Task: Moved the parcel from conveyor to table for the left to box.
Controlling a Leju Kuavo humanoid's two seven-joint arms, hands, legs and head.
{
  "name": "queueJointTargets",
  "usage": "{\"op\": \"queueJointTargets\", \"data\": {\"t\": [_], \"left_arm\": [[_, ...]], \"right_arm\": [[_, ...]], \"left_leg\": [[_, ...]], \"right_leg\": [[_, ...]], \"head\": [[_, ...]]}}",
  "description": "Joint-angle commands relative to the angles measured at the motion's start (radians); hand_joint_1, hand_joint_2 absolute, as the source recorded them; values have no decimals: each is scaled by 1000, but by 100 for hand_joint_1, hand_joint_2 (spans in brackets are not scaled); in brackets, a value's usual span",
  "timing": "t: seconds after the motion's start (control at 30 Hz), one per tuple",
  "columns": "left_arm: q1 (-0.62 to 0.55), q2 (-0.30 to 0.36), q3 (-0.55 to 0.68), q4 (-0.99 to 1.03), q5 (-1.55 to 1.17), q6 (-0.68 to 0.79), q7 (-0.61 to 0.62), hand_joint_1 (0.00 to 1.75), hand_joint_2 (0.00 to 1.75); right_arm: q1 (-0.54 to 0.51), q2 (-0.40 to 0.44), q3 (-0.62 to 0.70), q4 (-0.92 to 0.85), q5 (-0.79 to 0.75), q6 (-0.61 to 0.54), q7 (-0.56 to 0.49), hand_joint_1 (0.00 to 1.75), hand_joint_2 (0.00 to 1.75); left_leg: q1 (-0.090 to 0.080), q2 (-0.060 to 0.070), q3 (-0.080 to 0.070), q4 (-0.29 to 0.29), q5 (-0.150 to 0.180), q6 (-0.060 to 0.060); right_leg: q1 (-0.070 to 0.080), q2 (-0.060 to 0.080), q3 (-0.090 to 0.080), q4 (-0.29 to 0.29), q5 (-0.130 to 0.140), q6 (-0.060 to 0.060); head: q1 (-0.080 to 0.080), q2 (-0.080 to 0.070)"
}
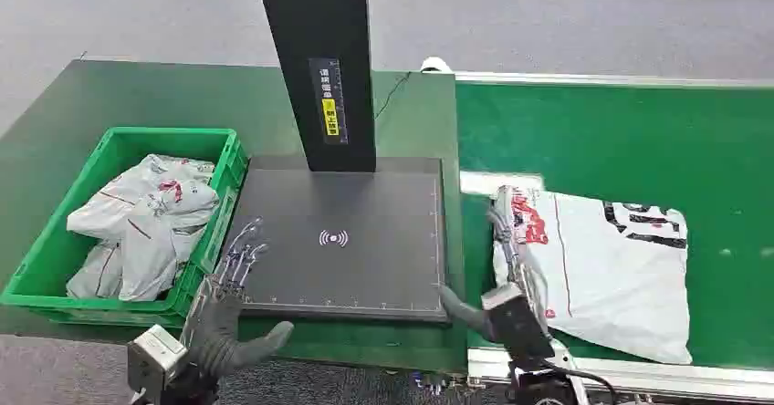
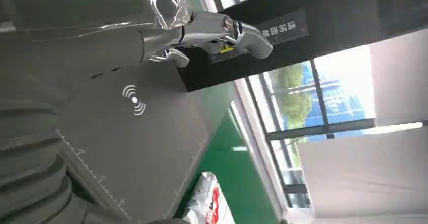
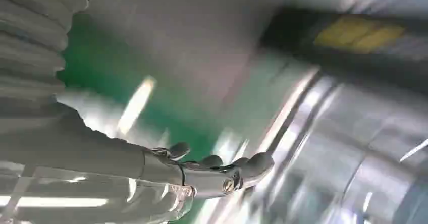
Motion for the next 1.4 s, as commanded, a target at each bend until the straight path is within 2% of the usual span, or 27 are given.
{"op": "queueJointTargets", "data": {"t": [0.03,0.13,0.23,0.27,0.37,0.57,0.8,0.93,1.2,1.4], "left_arm": [[26,1,-3,-3,-14,-10,20,0,175],[20,5,-3,9,-10,-17,17,0,175],[18,13,-4,17,-6,-14,17,0,175],[19,21,-4,22,-2,-11,14,0,175],[29,35,2,27,11,-1,1,0,175],[21,34,13,30,20,-8,-2,0,175],[-7,30,27,59,45,-33,7,0,175],[-29,41,23,95,56,-51,5,0,175],[-41,38,28,102,71,-60,16,0,175],[-17,34,31,93,72,-60,25,0,175]], "right_arm": [[-60,-104,-145,26,373,-25,232,0,175],[-120,-143,-249,114,329,62,292,0,175],[-172,-173,-318,198,275,120,270,0,175],[-203,-183,-365,251,163,180,240,0,175],[-275,-240,-439,393,35,230,195,0,175],[-385,-311,-472,551,-119,348,133,0,175],[-452,-377,-431,704,-210,457,111,0,175],[-477,-442,-321,806,-211,568,96,0,175],[-524,-457,-179,868,-122,582,133,0,175],[-525,-465,-103,833,-51,560,178,0,175]], "left_leg": [[0,-1,0,0,0,1],[-1,0,1,-1,0,1],[0,1,1,-1,0,1],[0,1,1,-1,1,1],[-1,0,2,-1,1,1],[-1,2,2,-1,1,1],[-1,0,1,-1,1,1],[0,1,2,-1,1,1],[0,2,2,-1,1,0],[-1,3,2,-1,0,1]], "right_leg": [[0,-2,1,-1,0,0],[0,-1,1,-1,1,0],[0,0,1,-1,1,0],[0,0,1,-2,2,0],[-1,-1,2,-2,2,0],[0,1,2,-2,2,0],[0,-1,2,-2,2,0],[0,0,3,-2,2,0],[0,2,2,-2,2,0],[0,2,2,-2,2,0]], "head": [[0,0],[0,0],[0,0],[0,0],[0,0],[0,0],[0,0],[0,0],[0,0],[0,0]]}}
